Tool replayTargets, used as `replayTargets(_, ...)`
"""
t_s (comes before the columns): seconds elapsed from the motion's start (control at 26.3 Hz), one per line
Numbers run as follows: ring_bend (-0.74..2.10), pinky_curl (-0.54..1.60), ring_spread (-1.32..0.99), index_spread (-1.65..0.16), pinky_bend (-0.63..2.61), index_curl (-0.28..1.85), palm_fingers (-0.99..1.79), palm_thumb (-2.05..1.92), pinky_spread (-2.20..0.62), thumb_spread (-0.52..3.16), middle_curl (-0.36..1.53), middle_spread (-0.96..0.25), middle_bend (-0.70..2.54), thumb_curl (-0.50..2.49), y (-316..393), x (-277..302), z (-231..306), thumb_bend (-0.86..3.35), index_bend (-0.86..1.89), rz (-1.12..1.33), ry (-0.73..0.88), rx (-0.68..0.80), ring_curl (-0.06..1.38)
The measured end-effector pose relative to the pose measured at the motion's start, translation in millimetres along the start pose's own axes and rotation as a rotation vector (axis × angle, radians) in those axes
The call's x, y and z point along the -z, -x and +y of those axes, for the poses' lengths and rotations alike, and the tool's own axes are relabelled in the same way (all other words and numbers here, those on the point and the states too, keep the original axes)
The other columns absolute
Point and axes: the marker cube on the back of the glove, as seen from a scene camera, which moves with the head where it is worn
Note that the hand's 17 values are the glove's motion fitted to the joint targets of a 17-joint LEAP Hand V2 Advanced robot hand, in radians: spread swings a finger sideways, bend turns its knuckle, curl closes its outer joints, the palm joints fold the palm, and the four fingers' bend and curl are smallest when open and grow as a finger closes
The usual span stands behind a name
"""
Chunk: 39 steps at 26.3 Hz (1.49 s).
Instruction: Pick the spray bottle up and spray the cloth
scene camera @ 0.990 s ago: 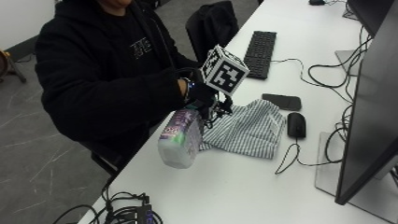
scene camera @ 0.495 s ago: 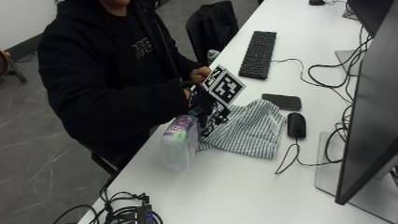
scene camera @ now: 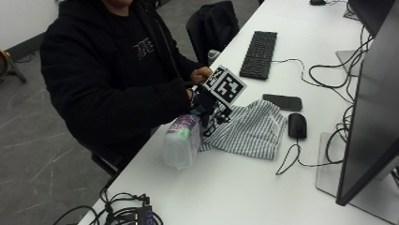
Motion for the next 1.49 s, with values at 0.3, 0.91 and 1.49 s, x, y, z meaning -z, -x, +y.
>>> replayTargets(0.3, 0.71, 0.40, -0.23, -0.29, 0.44, 0.57, 1.35, 0.99, -0.31, 0.31, 0.52, -0.23, 0.52, 0.77, 0.5, 49.8, 17.6, -0.03, 0.19, -0.134, -0.179, 0.070, 0.47)
replayTargets(0.91, 0.71, 0.39, -0.22, -0.29, 0.44, 0.58, 1.35, 0.98, -0.32, 0.30, 0.51, -0.23, 0.51, 0.78, 28.3, 184.5, 27.2, -0.03, 0.19, -0.674, -0.710, 0.553, 0.47)
replayTargets(1.49, 0.71, 0.40, -0.21, -0.29, 0.46, 0.58, 1.35, 0.99, -0.31, 0.31, 0.51, -0.22, 0.51, 0.79, 93.7, 200.6, -44.4, -0.03, 0.18, -1.421, -0.980, 0.702, 0.47)
